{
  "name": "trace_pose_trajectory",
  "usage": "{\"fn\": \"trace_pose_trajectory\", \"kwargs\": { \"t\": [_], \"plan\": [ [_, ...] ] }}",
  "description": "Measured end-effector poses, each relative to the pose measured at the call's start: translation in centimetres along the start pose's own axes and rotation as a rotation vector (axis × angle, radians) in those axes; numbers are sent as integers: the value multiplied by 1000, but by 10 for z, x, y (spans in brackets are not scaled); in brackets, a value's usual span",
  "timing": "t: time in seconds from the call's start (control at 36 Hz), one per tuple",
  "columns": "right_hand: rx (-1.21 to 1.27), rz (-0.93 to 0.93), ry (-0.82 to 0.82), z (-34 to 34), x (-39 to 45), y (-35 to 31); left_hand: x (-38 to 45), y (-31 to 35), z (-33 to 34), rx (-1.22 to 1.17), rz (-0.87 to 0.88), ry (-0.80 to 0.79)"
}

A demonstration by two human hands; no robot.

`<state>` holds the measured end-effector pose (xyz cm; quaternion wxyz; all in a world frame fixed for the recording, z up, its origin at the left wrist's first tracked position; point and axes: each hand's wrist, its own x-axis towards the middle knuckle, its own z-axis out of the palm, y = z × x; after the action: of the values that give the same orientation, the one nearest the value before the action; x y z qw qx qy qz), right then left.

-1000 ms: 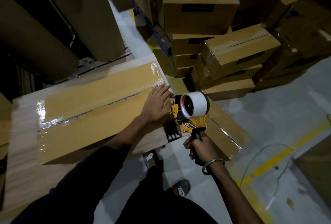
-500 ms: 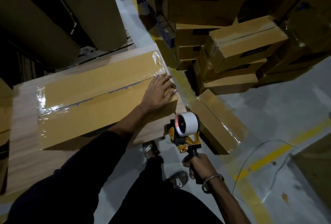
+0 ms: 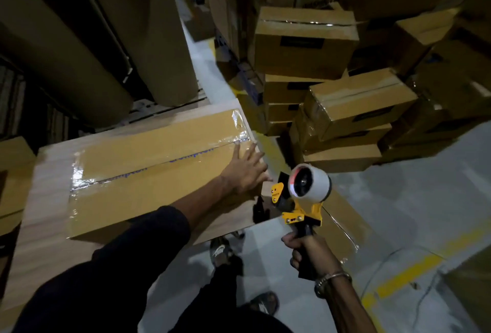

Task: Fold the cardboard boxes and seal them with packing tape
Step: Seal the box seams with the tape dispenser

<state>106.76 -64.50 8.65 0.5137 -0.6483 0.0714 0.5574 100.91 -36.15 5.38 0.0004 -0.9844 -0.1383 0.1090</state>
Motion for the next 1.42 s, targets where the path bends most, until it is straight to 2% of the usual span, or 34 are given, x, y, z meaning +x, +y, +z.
{"fn": "trace_pose_trajectory", "kwargs": {
  "t": [0.19,0.28,0.33,0.47,0.58,0.69,0.83,0.92,1.03,1.08,1.14,1.19,1.28,1.42],
  "plan": [
    [64,-90,-99,11,-16,-27,-51,46,22,243,157,6],
    [36,-127,-113,19,-19,-33,-84,53,46,175,184,8],
    [-2,-147,-108,29,-20,-36,-107,51,56,43,168,91],
    [-171,-156,-120,69,-21,-33,-173,18,58,-259,-126,439],
    [-327,-240,-159,120,-26,-26,-234,-31,64,-446,-436,689],
    [-527,-312,-205,184,-31,-9,-300,-81,70,-534,-695,812],
    [-726,-431,-308,284,-36,21,-384,-140,98,-560,-867,801],
    [-829,-523,-342,351,-44,39,-430,-171,115,-653,-931,833],
    [-942,-585,-357,443,-51,70,-484,-218,144,-783,-1021,796],
    [-981,-591,-336,487,-48,90,-506,-245,160,-863,-1057,715],
    [-1011,-602,-324,529,-39,112,-527,-271,181,-952,-1072,565],
    [-1031,-610,-306,567,-31,135,-550,-289,200,-1029,-1040,450],
    [-1047,-589,-266,614,-18,168,-577,-304,225,-1042,-974,379],
    [-1162,-576,-67,652,31,222,-601,-320,256,-1042,-982,242]
  ]
}}
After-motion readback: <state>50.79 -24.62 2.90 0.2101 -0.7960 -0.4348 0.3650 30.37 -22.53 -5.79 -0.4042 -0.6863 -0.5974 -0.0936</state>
